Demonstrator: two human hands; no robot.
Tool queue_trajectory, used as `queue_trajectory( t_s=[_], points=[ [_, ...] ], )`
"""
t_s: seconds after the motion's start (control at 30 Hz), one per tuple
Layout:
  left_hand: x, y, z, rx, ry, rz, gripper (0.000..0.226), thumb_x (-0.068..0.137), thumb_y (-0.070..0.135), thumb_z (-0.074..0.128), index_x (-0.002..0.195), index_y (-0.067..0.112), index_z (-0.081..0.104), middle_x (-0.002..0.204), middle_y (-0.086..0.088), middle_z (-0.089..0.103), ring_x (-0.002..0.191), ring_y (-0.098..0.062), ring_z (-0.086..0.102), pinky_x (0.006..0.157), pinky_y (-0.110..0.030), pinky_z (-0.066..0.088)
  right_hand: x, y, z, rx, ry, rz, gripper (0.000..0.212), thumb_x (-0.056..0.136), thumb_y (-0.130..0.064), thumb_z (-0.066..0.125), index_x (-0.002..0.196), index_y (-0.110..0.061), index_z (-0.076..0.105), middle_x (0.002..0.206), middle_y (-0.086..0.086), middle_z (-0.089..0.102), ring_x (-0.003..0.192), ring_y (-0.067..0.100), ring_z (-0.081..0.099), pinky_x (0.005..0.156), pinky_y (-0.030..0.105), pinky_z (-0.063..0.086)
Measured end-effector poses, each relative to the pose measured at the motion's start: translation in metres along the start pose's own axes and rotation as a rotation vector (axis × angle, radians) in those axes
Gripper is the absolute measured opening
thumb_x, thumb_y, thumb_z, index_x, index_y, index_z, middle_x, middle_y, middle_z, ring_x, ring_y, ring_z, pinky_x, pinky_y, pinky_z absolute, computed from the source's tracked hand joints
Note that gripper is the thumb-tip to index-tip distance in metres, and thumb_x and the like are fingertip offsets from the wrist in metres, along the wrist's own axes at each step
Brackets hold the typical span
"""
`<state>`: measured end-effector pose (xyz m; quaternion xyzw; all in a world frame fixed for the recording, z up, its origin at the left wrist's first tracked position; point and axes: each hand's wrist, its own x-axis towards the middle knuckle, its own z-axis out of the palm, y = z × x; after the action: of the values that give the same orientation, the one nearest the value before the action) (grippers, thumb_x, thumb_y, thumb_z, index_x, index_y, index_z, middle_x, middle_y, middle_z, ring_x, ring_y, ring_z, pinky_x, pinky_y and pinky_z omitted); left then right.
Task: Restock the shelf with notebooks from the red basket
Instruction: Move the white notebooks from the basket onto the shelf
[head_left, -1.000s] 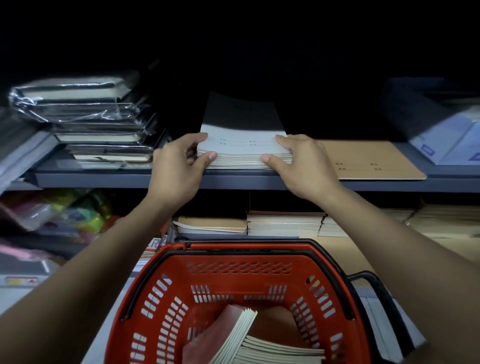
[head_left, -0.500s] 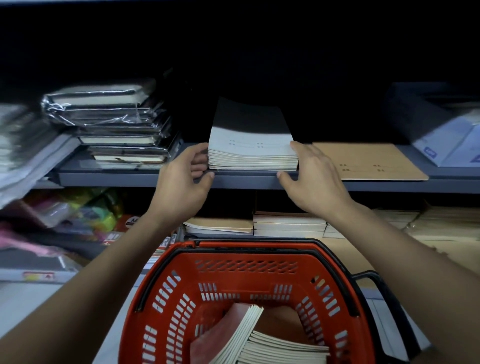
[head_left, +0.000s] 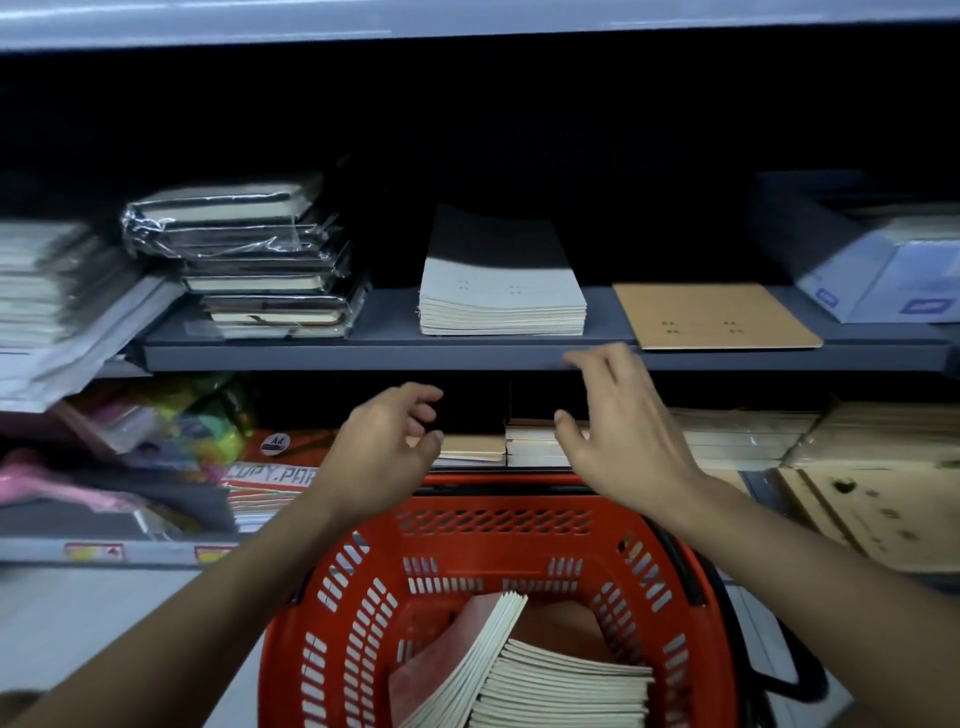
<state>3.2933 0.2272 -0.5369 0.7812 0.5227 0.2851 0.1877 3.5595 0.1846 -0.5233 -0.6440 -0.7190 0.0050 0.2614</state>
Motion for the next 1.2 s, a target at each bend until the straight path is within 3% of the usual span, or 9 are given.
queue_trajectory(
  t_s=[0.13,0.23,0.43,0.57,0.7,0.83,0.97,1.13,1.2],
  points=[
    [-0.016,-0.013,0.015,0.058,-0.118,-0.035,0.042,0.091,0.021,0.069,0.132,0.025,0.063,0.108,0.011,0.066,0.091,-0.005,0.065,0.088,-0.033,0.055,-0.024,0.001,0.023,-0.044,-0.145,-0.050,0.056,0.095,-0.035,0.062,0.145,-0.016,0.048,0.128,-0.002,0.042,0.127,0.021,0.046,0.092,0.038,0.055],
    [-0.029,-0.028,0.028,0.069,-0.182,-0.094,0.040,0.088,0.021,0.069,0.128,0.024,0.066,0.104,0.009,0.070,0.091,-0.008,0.068,0.088,-0.029,0.055,-0.040,0.002,0.043,-0.056,-0.254,-0.078,0.054,0.093,-0.037,0.059,0.142,-0.016,0.050,0.126,-0.001,0.044,0.127,0.022,0.047,0.096,0.041,0.055],
    [-0.051,-0.059,0.059,0.113,-0.378,-0.204,0.022,0.078,0.037,0.045,0.092,0.032,0.061,0.075,0.014,0.063,0.084,-0.017,0.070,0.066,-0.020,0.045,-0.058,0.002,0.078,-0.089,-0.451,-0.091,0.050,0.097,-0.041,0.056,0.141,-0.019,0.054,0.129,-0.002,0.047,0.131,0.020,0.046,0.098,0.042,0.055],
    [-0.072,-0.079,0.082,0.089,-0.475,-0.328,0.026,0.084,0.026,0.061,0.106,0.027,0.075,0.101,0.009,0.076,0.096,-0.008,0.070,0.081,-0.016,0.048,-0.064,0.004,0.104,-0.027,-0.576,0.022,0.043,0.097,-0.043,0.061,0.135,-0.022,0.061,0.128,-0.001,0.053,0.123,0.022,0.056,0.103,0.033,0.048],
    [-0.091,-0.090,0.101,0.093,-0.573,-0.430,0.018,0.091,0.015,0.059,0.092,0.019,0.077,0.108,-0.002,0.078,0.107,-0.019,0.072,0.092,-0.023,0.053,-0.076,0.008,0.134,0.052,-0.701,0.138,0.034,0.095,-0.039,0.066,0.124,-0.022,0.069,0.124,0.002,0.062,0.118,0.023,0.064,0.103,0.031,0.048],
    [-0.111,-0.100,0.117,0.202,-0.707,-0.578,0.030,0.094,0.020,0.053,0.112,0.010,0.075,0.119,-0.008,0.074,0.113,-0.025,0.068,0.092,-0.033,0.056,-0.084,0.007,0.156,0.096,-0.744,0.213,0.027,0.095,-0.047,0.063,0.113,-0.028,0.071,0.118,0.003,0.068,0.113,0.024,0.066,0.100,0.036,0.052],
    [-0.138,-0.112,0.134,0.270,-0.737,-0.821,0.039,0.084,0.028,0.061,0.118,0.010,0.064,0.120,-0.012,0.070,0.095,-0.025,0.070,0.068,-0.029,0.056,-0.085,0.003,0.169,0.090,-0.769,0.271,0.036,0.097,-0.054,0.058,0.116,-0.027,0.072,0.121,0.004,0.069,0.116,0.027,0.064,0.100,0.038,0.052],
    [-0.161,-0.126,0.166,0.026,-0.613,-1.131,0.033,0.095,0.019,0.069,0.122,0.001,0.064,0.120,-0.017,0.070,0.106,-0.035,0.069,0.092,-0.038,0.058,-0.089,-0.001,0.180,0.015,-0.843,0.270,0.040,0.102,-0.050,0.056,0.123,-0.021,0.073,0.131,0.009,0.061,0.122,0.031,0.061,0.102,0.035,0.050],
    [-0.156,-0.127,0.162,-0.060,-0.613,-1.202,0.022,0.091,0.017,0.074,0.106,0.004,0.065,0.110,-0.017,0.071,0.097,-0.034,0.071,0.080,-0.037,0.059,-0.088,-0.004,0.182,0.008,-0.850,0.281,0.039,0.102,-0.046,0.056,0.123,-0.018,0.074,0.134,0.010,0.059,0.124,0.031,0.060,0.101,0.034,0.049]
  ],
)
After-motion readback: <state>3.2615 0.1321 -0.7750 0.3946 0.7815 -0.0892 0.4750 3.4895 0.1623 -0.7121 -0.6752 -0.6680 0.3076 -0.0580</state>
